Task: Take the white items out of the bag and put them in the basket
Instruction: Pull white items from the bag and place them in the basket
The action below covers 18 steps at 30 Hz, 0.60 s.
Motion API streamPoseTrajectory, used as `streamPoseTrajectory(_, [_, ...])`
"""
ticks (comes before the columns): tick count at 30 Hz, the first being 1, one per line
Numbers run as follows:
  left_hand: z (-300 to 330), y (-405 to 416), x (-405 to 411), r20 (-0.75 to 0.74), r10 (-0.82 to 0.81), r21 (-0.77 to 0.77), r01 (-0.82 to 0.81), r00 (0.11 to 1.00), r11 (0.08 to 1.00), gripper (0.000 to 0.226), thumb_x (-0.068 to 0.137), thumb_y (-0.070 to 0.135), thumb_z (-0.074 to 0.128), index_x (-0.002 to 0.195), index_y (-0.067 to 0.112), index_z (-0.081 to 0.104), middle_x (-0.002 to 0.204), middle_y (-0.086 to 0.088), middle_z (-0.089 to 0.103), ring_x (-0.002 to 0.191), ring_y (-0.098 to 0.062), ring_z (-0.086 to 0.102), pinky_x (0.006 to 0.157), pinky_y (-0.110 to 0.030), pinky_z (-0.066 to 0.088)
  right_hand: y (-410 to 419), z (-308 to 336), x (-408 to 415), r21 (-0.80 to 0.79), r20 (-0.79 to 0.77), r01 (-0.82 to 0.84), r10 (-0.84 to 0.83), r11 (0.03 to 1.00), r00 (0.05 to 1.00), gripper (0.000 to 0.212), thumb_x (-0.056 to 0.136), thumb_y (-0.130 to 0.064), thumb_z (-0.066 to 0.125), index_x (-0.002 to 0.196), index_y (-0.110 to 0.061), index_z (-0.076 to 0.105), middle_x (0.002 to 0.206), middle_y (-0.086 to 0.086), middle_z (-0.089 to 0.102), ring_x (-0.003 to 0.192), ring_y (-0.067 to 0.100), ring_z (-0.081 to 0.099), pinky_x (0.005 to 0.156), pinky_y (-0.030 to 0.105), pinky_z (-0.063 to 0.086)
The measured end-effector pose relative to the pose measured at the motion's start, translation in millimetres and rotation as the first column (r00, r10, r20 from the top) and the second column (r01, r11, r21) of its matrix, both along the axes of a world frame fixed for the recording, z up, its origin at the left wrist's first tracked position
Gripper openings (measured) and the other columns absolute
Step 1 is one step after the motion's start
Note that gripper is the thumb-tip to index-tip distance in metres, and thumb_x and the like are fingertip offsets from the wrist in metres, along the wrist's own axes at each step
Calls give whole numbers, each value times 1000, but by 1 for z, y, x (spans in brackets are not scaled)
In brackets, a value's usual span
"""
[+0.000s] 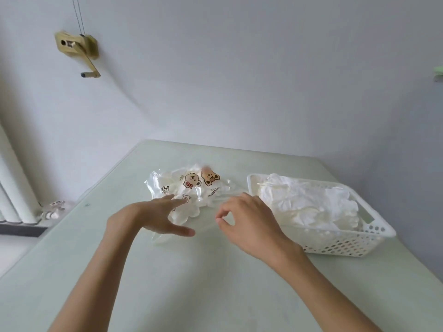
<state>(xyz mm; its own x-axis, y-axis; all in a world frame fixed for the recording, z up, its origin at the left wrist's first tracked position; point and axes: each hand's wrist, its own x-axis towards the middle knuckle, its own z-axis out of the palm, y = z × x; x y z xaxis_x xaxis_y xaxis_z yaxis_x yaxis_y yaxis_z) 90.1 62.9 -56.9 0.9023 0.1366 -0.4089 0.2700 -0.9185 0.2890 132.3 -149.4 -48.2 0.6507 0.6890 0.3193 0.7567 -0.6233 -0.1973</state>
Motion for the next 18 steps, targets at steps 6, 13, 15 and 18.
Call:
streamPoseTrajectory(6, [-32, 23, 21, 364, 276, -109, -254, 889, 961, 33, 101, 35, 39, 87, 31, 68, 92, 5, 66, 91, -21, 61, 79, -28, 38, 32, -34, 3, 27, 31, 30, -31, 999, 999, 27, 98, -24, 43, 99, -20, 70, 100, -5, 65, 100, 18, 51, 80, 25, 32])
streamPoseTrajectory(13, [-40, 23, 27, 379, 412, -347, -285, 829, 893, 35, 101, 20, 32, 92, 20, 66, 87, 7, 70, 89, -24, 67, 83, -25, 47, 81, -56, 20, 44, 108, 264, -267, 964, 958, 28, 95, -29, 49, 79, -21, 70, 75, 0, 69, 78, 22, 60, 86, 32, 29])
streamPoseTrajectory(15, [-39, 25, 27, 358, 431, -438, -258, 829, 861, 31, 102, 19, 32, 97, 18, 62, 94, -2, 68, 91, -28, 66, 91, -36, 50, 92, -58, 26, 17, 75, 291, -292, 956, 953, 29, 92, -45, 53, 89, -22, 71, 86, 2, 71, 90, 22, 60, 92, 32, 22])
streamPoseTrajectory(18, [-36, 25, 29, 286, 508, -606, -257, 812, 753, 25, 103, 16, 31, 101, 14, 56, 86, -8, 60, 74, -20, 57, 68, -30, 51, 104, -68, 26, -69, 49, 281, -278, 957, 959, 33, 86, -54, 58, 93, -24, 72, 94, 2, 70, 99, 22, 56, 86, 32, 20])
